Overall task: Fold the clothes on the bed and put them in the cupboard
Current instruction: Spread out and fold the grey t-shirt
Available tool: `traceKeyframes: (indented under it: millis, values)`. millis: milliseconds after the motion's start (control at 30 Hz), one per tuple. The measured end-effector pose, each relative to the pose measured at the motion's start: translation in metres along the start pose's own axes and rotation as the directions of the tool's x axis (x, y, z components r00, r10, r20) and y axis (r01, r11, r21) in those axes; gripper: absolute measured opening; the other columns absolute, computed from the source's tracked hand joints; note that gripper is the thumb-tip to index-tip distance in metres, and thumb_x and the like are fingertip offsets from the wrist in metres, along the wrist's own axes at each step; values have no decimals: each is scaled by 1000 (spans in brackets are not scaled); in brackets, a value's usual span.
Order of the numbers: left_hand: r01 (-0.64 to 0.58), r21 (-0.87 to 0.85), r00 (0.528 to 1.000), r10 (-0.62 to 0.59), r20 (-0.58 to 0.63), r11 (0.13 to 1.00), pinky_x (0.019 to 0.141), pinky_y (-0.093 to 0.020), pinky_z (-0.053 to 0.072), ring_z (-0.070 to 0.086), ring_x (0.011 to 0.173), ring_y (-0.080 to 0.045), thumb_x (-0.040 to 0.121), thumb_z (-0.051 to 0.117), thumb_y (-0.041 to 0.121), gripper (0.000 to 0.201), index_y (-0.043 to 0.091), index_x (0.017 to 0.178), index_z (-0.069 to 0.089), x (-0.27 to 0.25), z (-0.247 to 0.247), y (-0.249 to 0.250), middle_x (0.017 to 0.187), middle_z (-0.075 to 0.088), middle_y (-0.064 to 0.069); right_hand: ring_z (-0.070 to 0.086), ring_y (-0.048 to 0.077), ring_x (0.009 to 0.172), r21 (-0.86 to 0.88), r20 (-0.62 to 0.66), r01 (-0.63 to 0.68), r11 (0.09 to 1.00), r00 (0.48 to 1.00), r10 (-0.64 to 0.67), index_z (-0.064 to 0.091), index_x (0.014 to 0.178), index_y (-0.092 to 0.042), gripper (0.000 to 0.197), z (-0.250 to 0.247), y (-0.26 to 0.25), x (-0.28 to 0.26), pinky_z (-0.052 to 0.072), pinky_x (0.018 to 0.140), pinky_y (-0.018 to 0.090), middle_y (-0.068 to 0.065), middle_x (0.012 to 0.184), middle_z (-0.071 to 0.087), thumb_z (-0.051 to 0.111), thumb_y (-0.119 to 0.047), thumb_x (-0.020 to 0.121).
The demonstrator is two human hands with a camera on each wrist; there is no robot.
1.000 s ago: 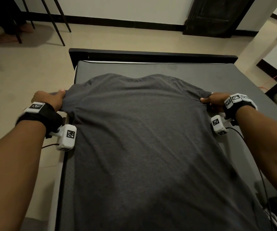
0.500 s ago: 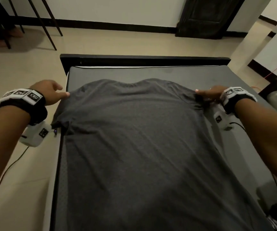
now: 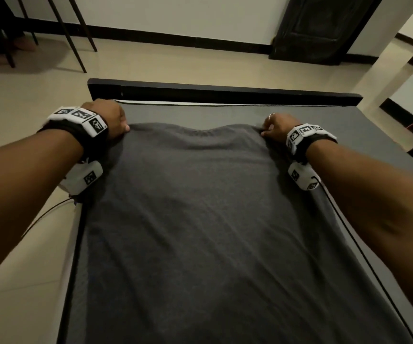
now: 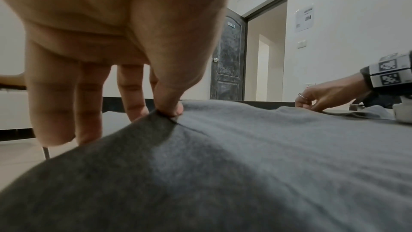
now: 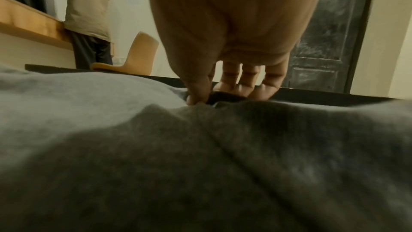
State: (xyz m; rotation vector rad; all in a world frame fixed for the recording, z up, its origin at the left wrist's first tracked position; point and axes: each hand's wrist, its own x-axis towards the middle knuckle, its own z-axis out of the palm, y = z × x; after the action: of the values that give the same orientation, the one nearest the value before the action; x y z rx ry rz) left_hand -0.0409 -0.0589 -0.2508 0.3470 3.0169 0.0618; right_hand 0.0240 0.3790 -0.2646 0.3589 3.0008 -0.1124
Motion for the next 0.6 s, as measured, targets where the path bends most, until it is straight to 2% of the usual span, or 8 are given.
traceKeyframes:
  millis: [67, 167, 233, 333, 400, 467, 533, 600]
  values:
    - [30, -18, 997, -31, -63, 999, 79, -38, 53, 62, 87, -35, 92, 66, 37, 23, 15, 90, 71, 4, 0, -2, 95, 68, -12, 63, 34, 100, -46, -117, -22, 999, 993, 17, 70, 109, -17, 18, -2, 0, 3, 52, 85, 39, 12, 110, 68, 68, -27, 93]
    - [45, 44, 991, -39, -128, 998, 71, -36, 51, 62, 80, -35, 93, 65, 37, 23, 14, 91, 70, 2, 6, 0, 91, 66, -15, 65, 35, 90, -15, -322, -86, 996, 944, 76, 67, 109, -13, 18, -2, 3, -1, 56, 78, 42, 14, 99, 68, 64, -26, 96]
    - [33, 114, 989, -16, -149, 993, 71, -38, 53, 63, 81, -37, 94, 63, 35, 26, 11, 98, 70, 1, 11, 5, 93, 66, -17, 65, 36, 91, 2, -341, -109, 994, 934, 103, 68, 107, -11, 20, -1, 3, -1, 56, 80, 41, 15, 99, 70, 65, -27, 95]
    - [12, 143, 985, 13, -169, 990, 74, -42, 54, 63, 86, -39, 95, 61, 34, 28, 8, 105, 65, -5, 12, 8, 99, 65, -19, 63, 37, 104, 90, -201, -146, 985, 966, 162, 67, 113, -11, 24, 3, -3, -5, 51, 89, 39, 18, 113, 68, 67, -23, 93]
    - [2, 126, 982, 22, -189, 992, 76, -44, 52, 62, 92, -40, 94, 60, 37, 35, 10, 116, 55, -16, 8, 10, 111, 62, -19, 59, 36, 117, 143, -110, -169, 975, 977, 185, 59, 130, -13, 41, 2, -8, -13, 47, 96, 38, 17, 127, 63, 68, -24, 92]
    - [-49, 154, 966, 86, -246, 987, 78, -46, 51, 59, 99, -38, 93, 60, 36, 40, 14, 125, 49, -34, 2, 13, 121, 56, -16, 56, 35, 122, 149, -12, -145, 978, 989, 148, 47, 143, -18, 59, -5, -16, -28, 45, 101, 40, 14, 136, 58, 69, -29, 90]
    - [-187, 206, 934, 238, -266, 961, 86, -49, 50, 55, 107, -34, 92, 59, 35, 42, 17, 128, 49, -56, -3, 24, 127, 52, -13, 53, 35, 125, 123, 136, -117, 985, 986, 100, 38, 149, -24, 69, -11, -24, -48, 43, 103, 45, 12, 143, 53, 70, -40, 89]
    - [-365, 146, 910, 385, -150, 919, 102, -48, 44, 48, 124, -31, 92, 58, 46, 53, 20, 137, 46, -88, -7, 41, 141, 44, -10, 39, 38, 139, 8, 210, -55, 998, 976, 53, 24, 156, -26, 87, -11, -35, -77, 35, 113, 52, 13, 157, 36, 67, -57, 88]
